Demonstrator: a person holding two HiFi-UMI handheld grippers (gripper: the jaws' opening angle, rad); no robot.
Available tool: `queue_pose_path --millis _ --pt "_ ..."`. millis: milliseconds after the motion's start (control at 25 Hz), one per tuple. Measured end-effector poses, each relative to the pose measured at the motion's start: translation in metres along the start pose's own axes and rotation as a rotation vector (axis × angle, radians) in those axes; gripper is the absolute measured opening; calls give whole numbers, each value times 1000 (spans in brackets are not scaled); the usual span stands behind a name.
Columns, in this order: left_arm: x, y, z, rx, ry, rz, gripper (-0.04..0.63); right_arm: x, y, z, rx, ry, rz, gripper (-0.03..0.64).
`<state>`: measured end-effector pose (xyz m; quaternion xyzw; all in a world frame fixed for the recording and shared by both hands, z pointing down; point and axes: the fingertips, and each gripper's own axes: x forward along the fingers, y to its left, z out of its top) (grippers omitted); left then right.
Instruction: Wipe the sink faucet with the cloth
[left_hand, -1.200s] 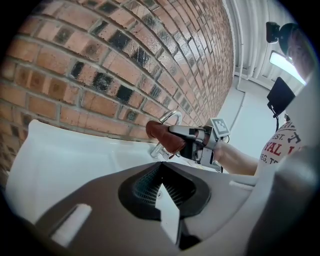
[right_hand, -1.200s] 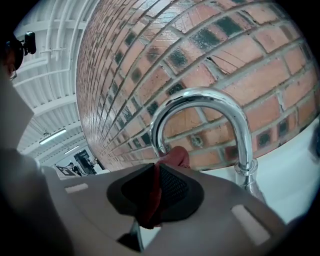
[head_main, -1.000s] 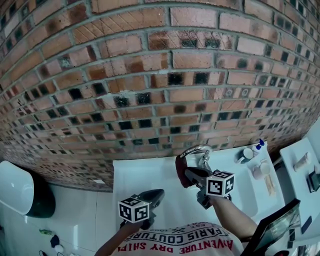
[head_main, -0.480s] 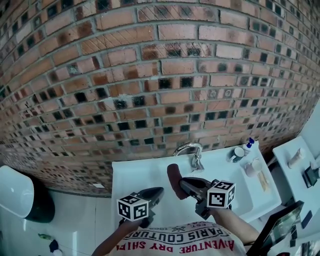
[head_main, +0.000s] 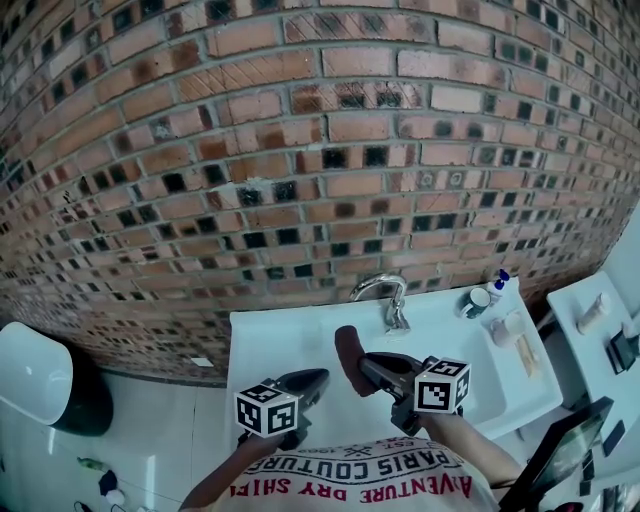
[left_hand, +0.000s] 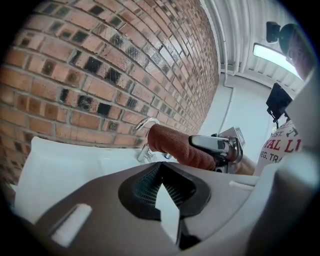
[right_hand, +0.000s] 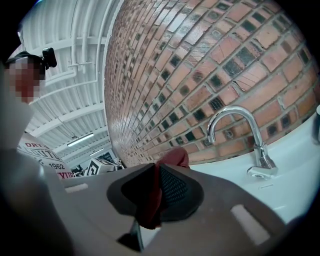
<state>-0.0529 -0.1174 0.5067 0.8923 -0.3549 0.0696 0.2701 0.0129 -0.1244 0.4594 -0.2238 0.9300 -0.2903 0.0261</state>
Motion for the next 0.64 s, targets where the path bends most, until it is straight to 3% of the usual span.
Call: queue_pose_path --millis 640 --pt "4 -11 4 18 5 9 0 -8 -3 0 -28 21 -3 31"
